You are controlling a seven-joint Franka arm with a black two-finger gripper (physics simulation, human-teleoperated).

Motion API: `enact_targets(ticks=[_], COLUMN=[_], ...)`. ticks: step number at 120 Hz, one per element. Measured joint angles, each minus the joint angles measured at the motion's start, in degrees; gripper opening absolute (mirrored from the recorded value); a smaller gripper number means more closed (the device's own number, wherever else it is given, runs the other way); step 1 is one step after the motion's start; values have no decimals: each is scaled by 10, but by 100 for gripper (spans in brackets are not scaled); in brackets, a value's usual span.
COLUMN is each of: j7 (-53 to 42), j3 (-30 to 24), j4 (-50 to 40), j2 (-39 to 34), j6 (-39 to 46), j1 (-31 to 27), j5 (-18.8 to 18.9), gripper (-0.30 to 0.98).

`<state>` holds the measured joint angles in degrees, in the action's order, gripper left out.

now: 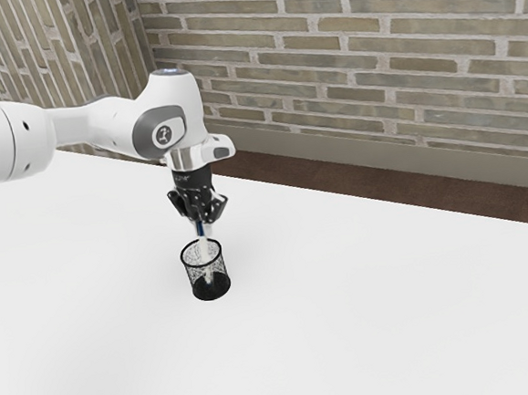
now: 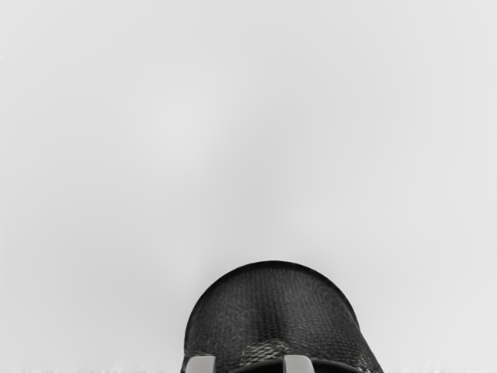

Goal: Take the marker out of the pen holder and place it to the left of the pen holder.

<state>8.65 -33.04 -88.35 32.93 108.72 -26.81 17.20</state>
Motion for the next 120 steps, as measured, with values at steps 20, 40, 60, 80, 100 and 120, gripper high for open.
enact_targets(ticks=[20,40,60,80,100,120], j7=[2,6,9,12,14,15], j3=[0,0,-1,-2,3,46], j4=[0,-6,-8,-3,21,30], j2=[-3,-33,-71,-102,-105,-80], j6=[-5,-13,-25,-38,-59,-78], j1=[0,-1,-2,-2,-7,-9], j5=[9,14,16,17,29,60], gripper=[-4,-7,-9,-9,-9,-8])
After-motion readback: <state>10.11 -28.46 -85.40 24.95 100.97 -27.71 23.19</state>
